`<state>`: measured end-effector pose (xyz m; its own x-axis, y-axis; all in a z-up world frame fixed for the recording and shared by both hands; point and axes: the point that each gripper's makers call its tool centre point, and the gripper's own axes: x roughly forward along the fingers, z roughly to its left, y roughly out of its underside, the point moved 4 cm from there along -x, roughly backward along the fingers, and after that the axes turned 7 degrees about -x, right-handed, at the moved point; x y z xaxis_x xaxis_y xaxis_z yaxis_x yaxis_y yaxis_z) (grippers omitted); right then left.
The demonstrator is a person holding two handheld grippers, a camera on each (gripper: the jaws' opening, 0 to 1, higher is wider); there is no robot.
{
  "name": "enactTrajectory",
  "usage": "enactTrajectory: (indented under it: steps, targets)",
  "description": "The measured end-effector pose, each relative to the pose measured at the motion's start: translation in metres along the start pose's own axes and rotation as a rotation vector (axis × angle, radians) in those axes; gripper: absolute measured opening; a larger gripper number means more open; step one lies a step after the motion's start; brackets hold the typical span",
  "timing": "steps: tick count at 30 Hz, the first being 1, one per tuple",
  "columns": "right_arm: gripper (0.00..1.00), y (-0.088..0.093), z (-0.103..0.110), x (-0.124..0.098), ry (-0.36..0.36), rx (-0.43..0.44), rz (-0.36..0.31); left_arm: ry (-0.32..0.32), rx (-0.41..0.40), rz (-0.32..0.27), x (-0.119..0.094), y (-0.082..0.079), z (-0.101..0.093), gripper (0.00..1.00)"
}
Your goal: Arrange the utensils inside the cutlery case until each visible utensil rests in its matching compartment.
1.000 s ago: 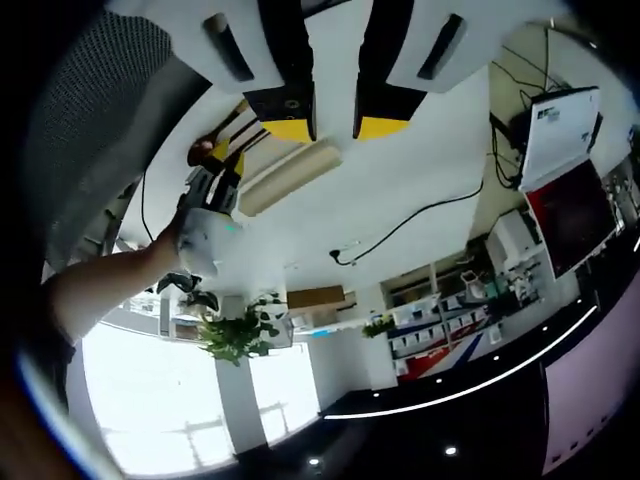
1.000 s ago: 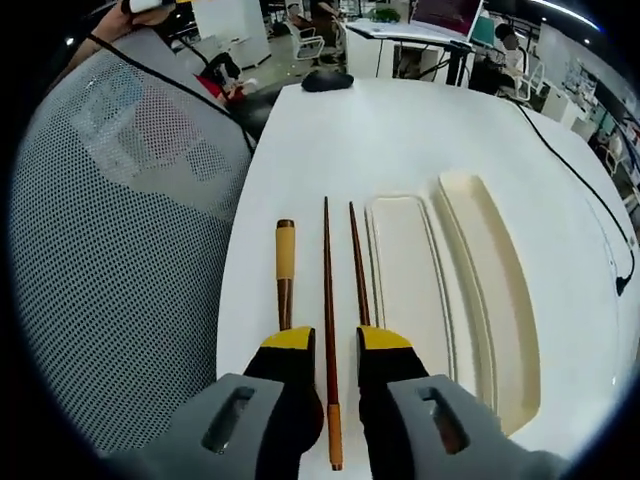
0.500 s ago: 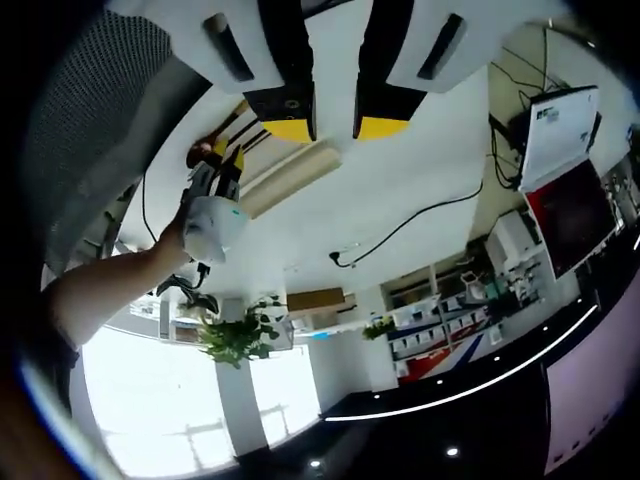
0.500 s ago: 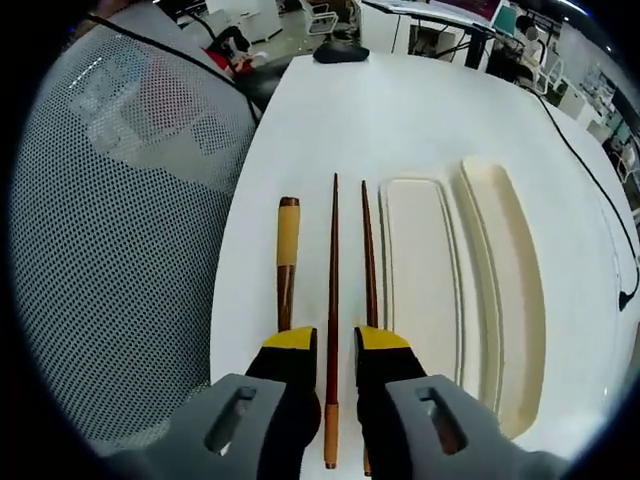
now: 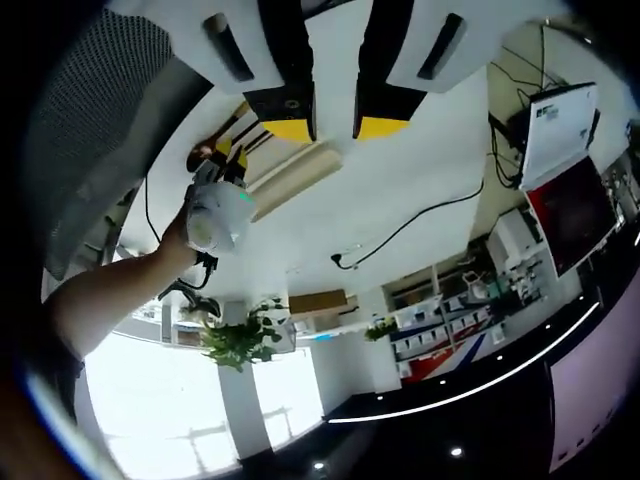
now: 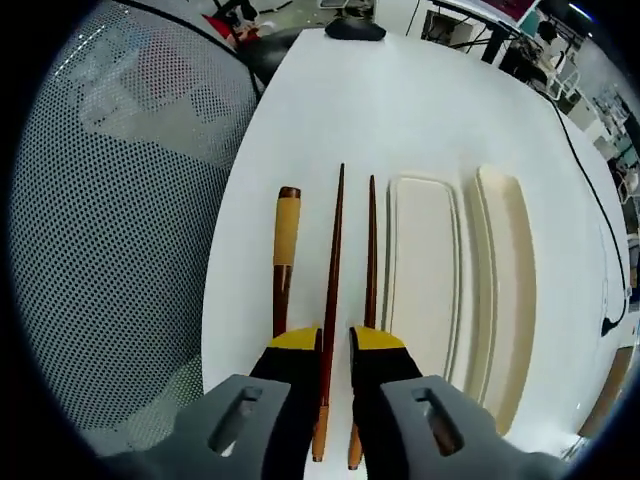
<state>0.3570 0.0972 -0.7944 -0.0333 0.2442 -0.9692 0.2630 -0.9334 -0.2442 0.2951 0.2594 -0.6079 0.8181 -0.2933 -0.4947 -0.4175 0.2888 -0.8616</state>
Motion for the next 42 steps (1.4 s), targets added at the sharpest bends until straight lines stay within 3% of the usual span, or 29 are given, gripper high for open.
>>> enactTrajectory:
  steps: [6,7,10,17,22,30,34,36,42]
  targets:
    - [0.07,-0.003,-0.003,0.001,-0.024,-0.005,0.069,0.002,0.003,0.0,0.0,0.0,0.0,0.15]
    - [0.07,-0.003,-0.003,0.001,-0.015,0.029,0.082,0.003,0.003,-0.001,0.0,0.0,0.0,0.15]
    - [0.07,-0.004,-0.002,0.001,-0.026,-0.018,0.093,0.003,0.005,-0.003,0.0,0.0,0.0,0.15]
    - [0.07,-0.003,-0.003,0.001,-0.023,0.005,0.092,-0.002,0.002,-0.012,-0.001,-0.001,0.003,0.14]
    - [0.05,-0.002,-0.002,0.0,0.001,0.088,0.068,-0.003,0.007,-0.016,-0.001,-0.001,0.003,0.14]
    - [0.05,0.0,0.001,0.0,0.01,0.095,0.06,-0.006,0.004,-0.022,-0.001,-0.001,0.005,0.14]
    - [0.14,-0.001,0.007,-0.001,-0.019,0.124,0.055,-0.01,0.004,-0.02,-0.001,-0.001,0.005,0.14]
    - [0.11,-0.001,0.004,-0.001,0.02,0.069,0.081,-0.009,0.004,-0.019,-0.001,-0.001,0.005,0.14]
    - [0.11,-0.003,0.006,0.0,0.006,0.088,0.09,-0.009,0.004,-0.015,-0.001,0.0,0.005,0.14]
